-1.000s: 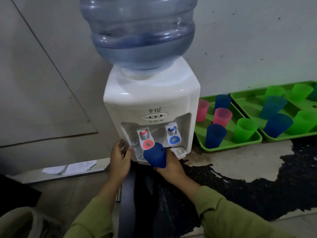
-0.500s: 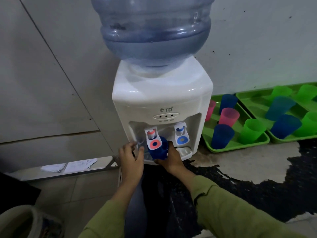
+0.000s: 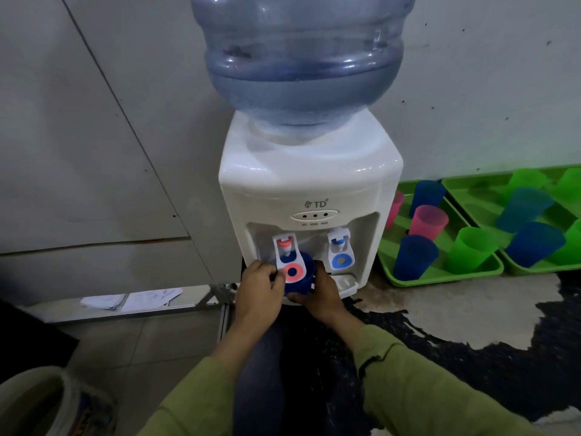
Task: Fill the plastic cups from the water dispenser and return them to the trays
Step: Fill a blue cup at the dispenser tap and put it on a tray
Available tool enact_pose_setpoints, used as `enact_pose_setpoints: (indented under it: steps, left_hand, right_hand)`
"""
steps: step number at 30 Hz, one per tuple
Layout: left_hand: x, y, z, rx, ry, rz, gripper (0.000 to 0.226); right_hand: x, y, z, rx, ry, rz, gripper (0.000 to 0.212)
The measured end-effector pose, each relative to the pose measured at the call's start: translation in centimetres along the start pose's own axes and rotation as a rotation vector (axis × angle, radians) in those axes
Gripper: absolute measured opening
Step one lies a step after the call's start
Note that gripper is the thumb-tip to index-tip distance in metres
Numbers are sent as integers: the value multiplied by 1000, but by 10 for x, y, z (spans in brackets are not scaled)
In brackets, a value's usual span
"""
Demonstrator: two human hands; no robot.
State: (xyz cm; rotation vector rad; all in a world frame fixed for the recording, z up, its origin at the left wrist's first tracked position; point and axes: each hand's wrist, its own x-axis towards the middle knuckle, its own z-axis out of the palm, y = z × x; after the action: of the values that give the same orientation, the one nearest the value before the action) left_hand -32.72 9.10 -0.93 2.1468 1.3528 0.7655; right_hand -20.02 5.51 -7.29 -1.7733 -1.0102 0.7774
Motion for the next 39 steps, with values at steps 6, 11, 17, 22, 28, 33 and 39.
enact_pose_setpoints:
  steps: [6,11,17,22,28,33,39]
  left_hand:
    - [-3,6,-25,-170,-42,-22,32]
    - [9,21,-44,-240,-70,-146,30]
    - [13,12,-46,-320,51,-227,32]
    - [27,2,-44,-485,219,-208,32]
    - [29,0,-38,-511,135,-142,45]
    - [30,-1,-35,-513,142,-131,49]
    - [30,0,-33,-500,146,-133,52]
  right_hand:
    - [2,4,0,-54,9,-21,73]
    - [3,4,0,-62,3,-12,72]
    - [2,2,-2,-81,9,-7,71]
    - [0,-1,-3,-40,-1,-3,68]
    - [-2,-3,-4,-21,-8,-1,65]
    - [-2,-5,-4,-49,-16,-3,62]
    - [-2,-4,-5,-102,-26,-10,66]
